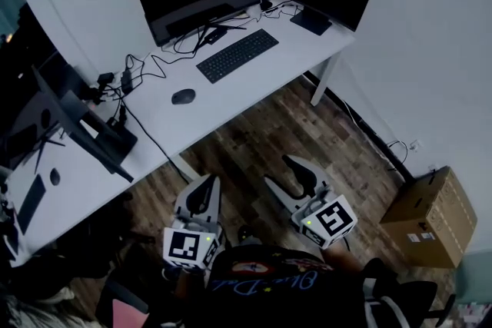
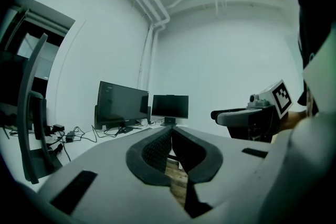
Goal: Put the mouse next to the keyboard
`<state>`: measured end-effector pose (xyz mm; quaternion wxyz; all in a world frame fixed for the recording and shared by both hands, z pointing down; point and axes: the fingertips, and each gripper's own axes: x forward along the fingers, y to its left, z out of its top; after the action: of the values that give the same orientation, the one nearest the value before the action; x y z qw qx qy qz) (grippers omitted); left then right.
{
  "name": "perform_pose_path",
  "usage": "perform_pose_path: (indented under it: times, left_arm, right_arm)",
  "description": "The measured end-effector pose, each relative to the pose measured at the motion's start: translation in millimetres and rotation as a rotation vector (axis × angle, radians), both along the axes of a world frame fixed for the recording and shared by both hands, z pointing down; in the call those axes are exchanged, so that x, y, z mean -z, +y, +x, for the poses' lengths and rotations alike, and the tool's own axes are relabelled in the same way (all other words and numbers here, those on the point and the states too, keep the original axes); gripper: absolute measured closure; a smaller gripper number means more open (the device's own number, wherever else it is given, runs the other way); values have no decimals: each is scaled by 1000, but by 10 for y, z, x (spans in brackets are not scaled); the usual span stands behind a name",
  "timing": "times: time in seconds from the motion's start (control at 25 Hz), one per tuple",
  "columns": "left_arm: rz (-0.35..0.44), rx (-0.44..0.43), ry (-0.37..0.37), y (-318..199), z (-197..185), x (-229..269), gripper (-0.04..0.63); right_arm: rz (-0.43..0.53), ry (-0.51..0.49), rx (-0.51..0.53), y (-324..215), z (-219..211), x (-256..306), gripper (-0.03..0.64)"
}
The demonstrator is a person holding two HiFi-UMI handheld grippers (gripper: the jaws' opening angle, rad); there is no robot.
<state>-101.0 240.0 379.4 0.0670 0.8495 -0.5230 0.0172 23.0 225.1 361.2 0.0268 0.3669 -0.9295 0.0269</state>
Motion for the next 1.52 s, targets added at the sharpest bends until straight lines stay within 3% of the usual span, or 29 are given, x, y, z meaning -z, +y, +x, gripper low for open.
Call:
perform_pose_path:
  times: [0.64,1.12,1.52]
  left_arm:
    - [-30,140,1,-630,-680,-177,592]
    - [-48,397,-34,-1536,-1141,-250,592]
    - [-81,587,-50,-2119,-1315,-406,592]
  right_arm:
    - [-35,11,138,-868,-715,-201,422]
    - [-16,-40,390,-2180,-1313,-221,420]
    - [-26,5,571,-2968,-1598,-464,420]
